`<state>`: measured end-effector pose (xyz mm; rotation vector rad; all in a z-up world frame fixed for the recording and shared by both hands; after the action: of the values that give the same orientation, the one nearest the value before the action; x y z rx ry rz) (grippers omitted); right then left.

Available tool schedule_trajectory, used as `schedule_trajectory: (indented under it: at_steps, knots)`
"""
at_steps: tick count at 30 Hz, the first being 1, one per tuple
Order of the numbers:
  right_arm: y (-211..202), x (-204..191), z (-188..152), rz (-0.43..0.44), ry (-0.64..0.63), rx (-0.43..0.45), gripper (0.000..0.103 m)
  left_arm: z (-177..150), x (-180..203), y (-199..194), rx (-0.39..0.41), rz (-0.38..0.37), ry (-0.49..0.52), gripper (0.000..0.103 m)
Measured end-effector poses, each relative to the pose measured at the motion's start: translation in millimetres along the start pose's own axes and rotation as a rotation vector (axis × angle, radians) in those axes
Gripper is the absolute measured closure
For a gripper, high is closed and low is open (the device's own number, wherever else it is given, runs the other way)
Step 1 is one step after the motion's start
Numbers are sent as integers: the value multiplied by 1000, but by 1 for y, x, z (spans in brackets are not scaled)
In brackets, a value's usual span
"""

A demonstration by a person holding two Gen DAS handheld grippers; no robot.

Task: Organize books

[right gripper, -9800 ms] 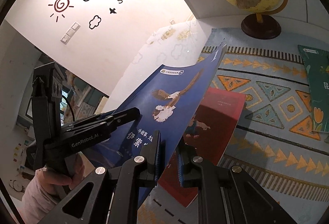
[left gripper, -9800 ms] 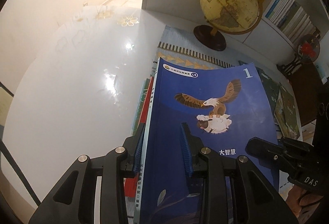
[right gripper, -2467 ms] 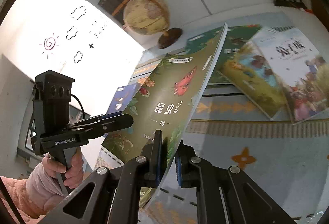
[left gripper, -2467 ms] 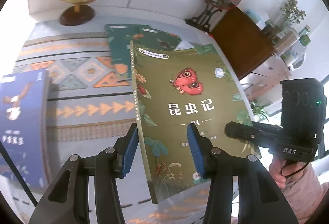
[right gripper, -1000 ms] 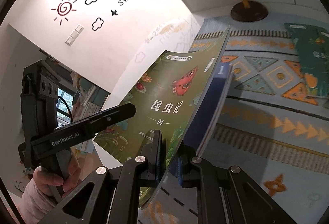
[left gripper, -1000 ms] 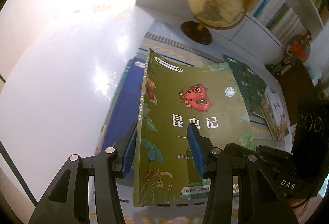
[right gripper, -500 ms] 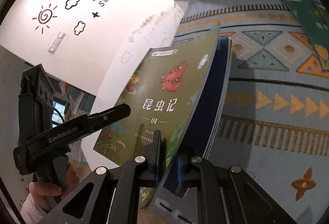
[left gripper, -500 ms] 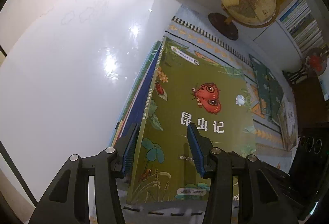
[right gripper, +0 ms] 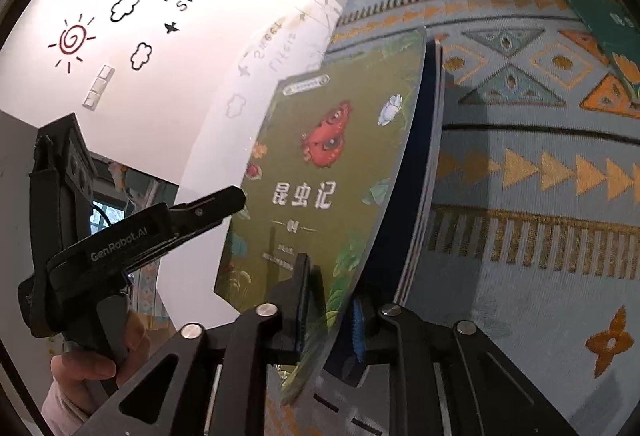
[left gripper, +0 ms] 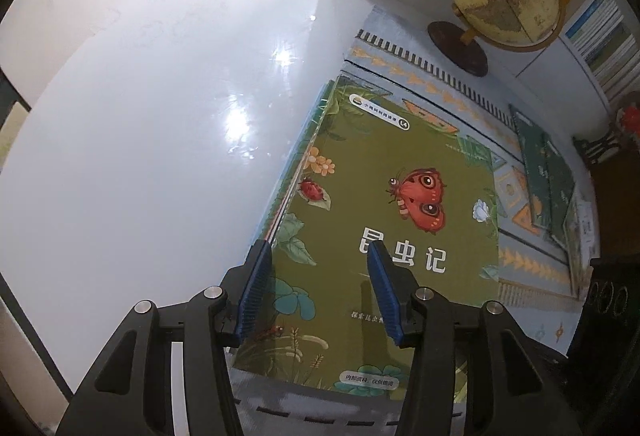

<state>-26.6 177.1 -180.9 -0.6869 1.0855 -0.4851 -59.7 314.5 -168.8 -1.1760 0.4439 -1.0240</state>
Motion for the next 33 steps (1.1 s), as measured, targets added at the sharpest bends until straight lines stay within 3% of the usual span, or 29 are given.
schedule_trajectory:
  at_steps: [4,6,15,17,20,23,29,33]
  knots:
    - [-6,9,1,18,50,-20,73,-1,3,-5,7,28,10,51]
    - [-16,16,3,9,63,-21,59,0,5,-8,7,29,4,51]
    - [-92,68,15,57,78,15,54,6,63,-34,62,-15,50,48]
    - [-117,88,16,38,60,34,54,9,93,-39,65,-53,96,47]
    - [-163,124,19,-5,39,73,54,17,140,-43,78,-103,163,38]
    - [-205,161,23,-62,59,126,53,22,196,-40,65,-168,256,38]
    - [-287,257,27,-138,304,304,49,19,306,-11,5,-234,435,38]
    - [-305,301,23,-133,462,357,49,2,379,26,-60,-281,538,38]
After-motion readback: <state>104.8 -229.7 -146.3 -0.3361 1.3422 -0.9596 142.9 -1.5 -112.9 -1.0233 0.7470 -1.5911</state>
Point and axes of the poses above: each gripper's, at about its wrist camera, not at the fingertips, and y roughly the way its jaws point, x to its right, z to its top, the point moved 9 cm from there along y, roughly the way its jaws point, and after that the axes turned 2 degrees about x, right-handed, at the moved point
